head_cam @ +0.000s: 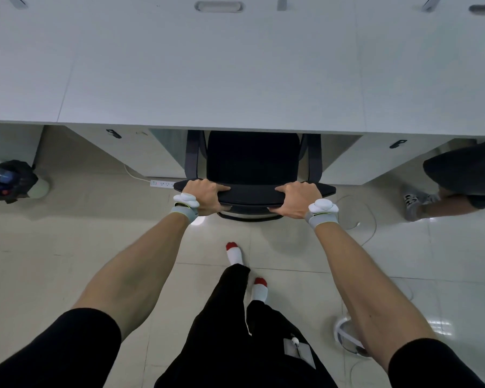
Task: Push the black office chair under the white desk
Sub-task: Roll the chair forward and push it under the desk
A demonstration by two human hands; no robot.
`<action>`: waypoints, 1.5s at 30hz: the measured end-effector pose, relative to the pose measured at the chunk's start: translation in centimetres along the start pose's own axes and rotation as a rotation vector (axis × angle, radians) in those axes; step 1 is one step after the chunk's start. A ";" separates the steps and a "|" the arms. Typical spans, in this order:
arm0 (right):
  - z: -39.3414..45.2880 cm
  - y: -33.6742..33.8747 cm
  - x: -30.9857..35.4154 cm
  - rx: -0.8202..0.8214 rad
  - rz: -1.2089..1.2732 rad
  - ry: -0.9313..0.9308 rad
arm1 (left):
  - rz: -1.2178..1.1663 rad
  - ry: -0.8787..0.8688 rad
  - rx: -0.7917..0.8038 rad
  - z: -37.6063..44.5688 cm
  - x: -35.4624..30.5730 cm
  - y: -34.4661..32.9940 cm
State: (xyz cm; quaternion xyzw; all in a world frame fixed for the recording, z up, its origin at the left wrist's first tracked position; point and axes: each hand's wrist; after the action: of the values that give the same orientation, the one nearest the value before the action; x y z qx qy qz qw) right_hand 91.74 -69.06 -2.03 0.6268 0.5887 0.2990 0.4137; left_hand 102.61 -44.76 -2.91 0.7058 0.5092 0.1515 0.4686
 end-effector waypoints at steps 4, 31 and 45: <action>2.4 1.3 -0.7 -0.002 -0.014 0.008 | 0.019 -0.020 -0.015 2.3 0.5 1.5; 13.2 8.5 -2.1 0.079 0.048 -0.043 | -0.039 -0.041 0.057 12.5 2.6 10.3; 16.0 10.5 -2.9 0.105 0.054 -0.026 | -0.047 -0.029 0.079 15.3 2.8 12.6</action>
State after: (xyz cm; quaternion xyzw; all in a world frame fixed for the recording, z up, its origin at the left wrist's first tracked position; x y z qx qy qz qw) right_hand 110.28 -74.26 -0.21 0.6672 0.5809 0.2708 0.3796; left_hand 121.72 -50.67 -1.22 0.7138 0.5244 0.1099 0.4510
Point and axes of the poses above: each hand's wrist, its own z-axis towards the middle knuckle, its own y-axis out of the back of the hand, x = y × z, and after that the axes turned 15 degrees about -z, right-handed
